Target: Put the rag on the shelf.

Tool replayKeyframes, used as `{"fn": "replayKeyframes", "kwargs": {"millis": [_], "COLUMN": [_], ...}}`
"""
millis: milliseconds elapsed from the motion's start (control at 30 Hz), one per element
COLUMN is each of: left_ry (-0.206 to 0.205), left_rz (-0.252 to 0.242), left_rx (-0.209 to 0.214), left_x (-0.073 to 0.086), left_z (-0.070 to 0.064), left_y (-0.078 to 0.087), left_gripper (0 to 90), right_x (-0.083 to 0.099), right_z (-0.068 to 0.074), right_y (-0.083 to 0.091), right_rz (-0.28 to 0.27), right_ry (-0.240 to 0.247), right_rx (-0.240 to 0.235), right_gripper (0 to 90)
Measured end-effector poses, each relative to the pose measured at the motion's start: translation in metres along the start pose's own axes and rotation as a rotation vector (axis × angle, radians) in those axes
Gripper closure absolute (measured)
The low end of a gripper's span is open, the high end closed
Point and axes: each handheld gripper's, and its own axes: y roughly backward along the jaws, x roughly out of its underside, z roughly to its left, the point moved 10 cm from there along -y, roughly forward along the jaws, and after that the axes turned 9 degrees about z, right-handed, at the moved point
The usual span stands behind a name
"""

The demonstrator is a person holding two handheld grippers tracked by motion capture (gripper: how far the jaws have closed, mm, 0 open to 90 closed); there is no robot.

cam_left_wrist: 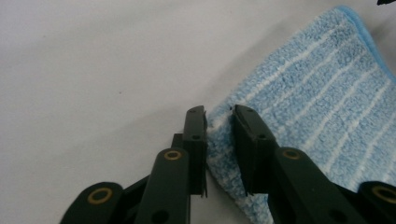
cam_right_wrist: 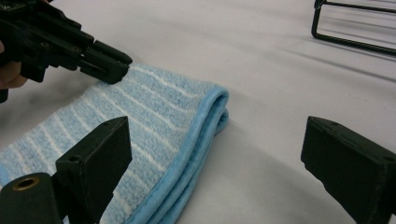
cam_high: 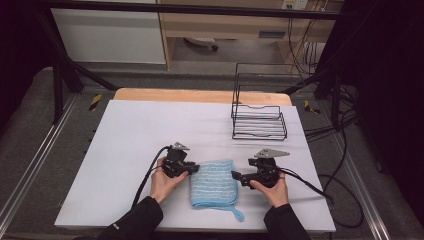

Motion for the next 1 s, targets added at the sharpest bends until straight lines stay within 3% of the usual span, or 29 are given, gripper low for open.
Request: {"fn": "replayKeyframes", "kwargs": {"millis": [233, 367, 467, 567, 600, 633, 767, 1000], "left_ry": [-0.013, -0.018, -0.029, -0.041, -0.039, -0.038, -0.045, -0.053], "left_rz": [0.003, -0.002, -0.001, -0.001, -0.004, -0.005, -0.006, -0.009], "left_rx": [-0.007, -0.012, -0.013, -0.022, -0.020, -0.016, -0.018, -0.022], "left_x": [0.001, 0.001, 0.001, 0.001, 0.001, 0.001, 0.001, 0.001], "left_z": [-0.001, -0.001, -0.002, -0.002, -0.002, -0.002, -0.001, -0.001], "left_y": [-0.001, -0.001, -0.001, -0.002, -0.002, -0.002, -0.002, -0.002], "left_gripper": [79.8, 79.8, 79.7, 79.6, 79.6, 79.6, 79.5, 79.3], "right_x": [-0.009, -0.015, -0.020, -0.021, -0.020, -0.020, -0.017, -0.013], "right_z": [-0.002, -0.006, -0.007, -0.010, -0.010, -0.010, -0.013, -0.008], "right_y": [-0.003, -0.005, -0.012, -0.024, -0.031, -0.031, -0.039, -0.044], "right_rz": [-0.010, 0.008, 0.020, 0.053, 0.074, 0.074, 0.103, 0.129], "right_ry": [-0.018, -0.011, 0.011, 0.019, 0.022, 0.022, -0.014, -0.039], "right_rx": [-0.013, 0.027, 0.028, 0.050, 0.053, 0.053, 0.054, 0.002], "right_gripper": [5.2, 2.8, 4.6, 13.6, 21.3, 21.3, 34.4, 55.2]}}
